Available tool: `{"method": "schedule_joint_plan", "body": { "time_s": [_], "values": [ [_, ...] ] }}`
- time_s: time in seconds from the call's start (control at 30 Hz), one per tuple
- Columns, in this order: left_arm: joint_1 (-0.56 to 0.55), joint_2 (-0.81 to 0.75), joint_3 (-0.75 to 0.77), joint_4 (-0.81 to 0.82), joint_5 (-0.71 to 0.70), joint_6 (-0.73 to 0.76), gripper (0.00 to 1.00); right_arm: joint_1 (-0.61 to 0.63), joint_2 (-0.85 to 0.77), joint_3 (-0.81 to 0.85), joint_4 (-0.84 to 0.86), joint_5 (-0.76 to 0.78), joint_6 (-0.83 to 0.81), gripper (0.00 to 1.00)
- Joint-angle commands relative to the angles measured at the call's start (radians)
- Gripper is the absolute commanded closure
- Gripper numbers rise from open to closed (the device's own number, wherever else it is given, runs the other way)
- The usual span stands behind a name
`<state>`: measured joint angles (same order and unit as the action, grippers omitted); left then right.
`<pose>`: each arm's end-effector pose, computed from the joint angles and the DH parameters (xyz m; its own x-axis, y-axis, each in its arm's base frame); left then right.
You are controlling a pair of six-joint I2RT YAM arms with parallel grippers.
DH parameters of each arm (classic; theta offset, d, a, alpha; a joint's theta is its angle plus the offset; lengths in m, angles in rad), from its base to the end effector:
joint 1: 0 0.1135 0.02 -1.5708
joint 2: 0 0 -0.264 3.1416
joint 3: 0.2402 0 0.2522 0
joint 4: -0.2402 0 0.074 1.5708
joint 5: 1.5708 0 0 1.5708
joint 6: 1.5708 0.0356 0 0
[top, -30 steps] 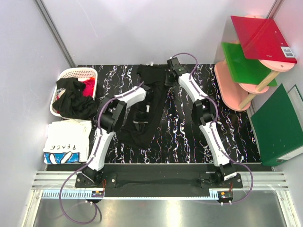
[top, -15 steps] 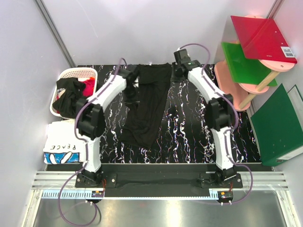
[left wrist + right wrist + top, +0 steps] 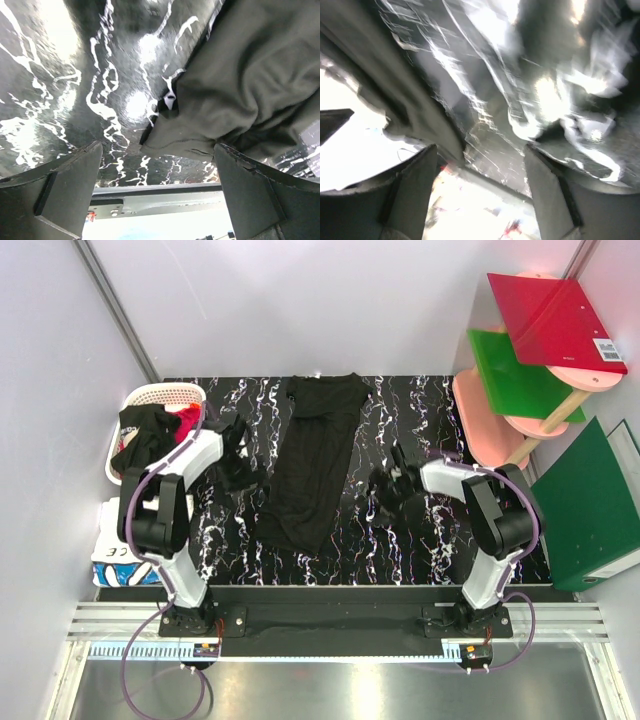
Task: Fold and stack the t-shirts
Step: Rotate the tshirt 90 degrees
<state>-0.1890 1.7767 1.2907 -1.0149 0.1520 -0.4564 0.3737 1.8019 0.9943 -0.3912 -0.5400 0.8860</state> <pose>0.3194 -0.0666 0.2016 -0.9659 -0.2588 0.0039 -0.2558 0.9523 -0.1664 0.3016 0.1379 0.1376 -0.9259 0.3505 0.1411 0.3637 0.7253 0.5845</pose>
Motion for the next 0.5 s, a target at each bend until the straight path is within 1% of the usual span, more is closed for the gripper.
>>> {"method": "schedule_joint_plan", "body": {
  "time_s": [0.0,0.03,0.1,0.13,0.2,0.27,0.3,0.33,0.4,0.47],
  "values": [
    [-0.006,-0.123,-0.077,0.131,0.08,-0.034,0.01,0.039,-0.084,-0.094,0.29,-0.156,0.223,0.22],
    [-0.006,-0.146,-0.129,0.147,0.081,-0.044,0.01,0.063,-0.073,-0.1,0.313,-0.163,0.237,0.23],
    [-0.006,-0.158,-0.18,0.191,0.09,-0.06,0.01,0.086,-0.056,-0.103,0.342,-0.17,0.281,0.23],
    [-0.006,-0.157,-0.229,0.203,0.102,-0.068,0.01,0.102,-0.033,-0.105,0.379,-0.181,0.298,0.24],
    [-0.006,-0.151,-0.277,0.231,0.113,-0.08,0.01,0.14,-0.01,-0.099,0.417,-0.178,0.346,0.25],
    [-0.006,-0.148,-0.343,0.252,0.11,-0.087,0.01,0.183,0.034,-0.073,0.419,-0.178,0.361,0.26],
    [-0.006,-0.149,-0.362,0.262,0.112,-0.09,0.01,0.192,0.052,-0.062,0.416,-0.182,0.381,0.32],
    [-0.006,-0.154,-0.392,0.263,0.11,-0.09,0.01,0.203,0.085,-0.054,0.414,-0.199,0.392,0.34],
    [-0.007,-0.161,-0.422,0.279,0.115,-0.093,0.01,0.238,0.103,-0.037,0.404,-0.204,0.415,0.36],
    [-0.006,-0.163,-0.432,0.283,0.121,-0.096,0.01,0.254,0.108,-0.029,0.344,-0.193,0.418,0.36]
  ]
}}
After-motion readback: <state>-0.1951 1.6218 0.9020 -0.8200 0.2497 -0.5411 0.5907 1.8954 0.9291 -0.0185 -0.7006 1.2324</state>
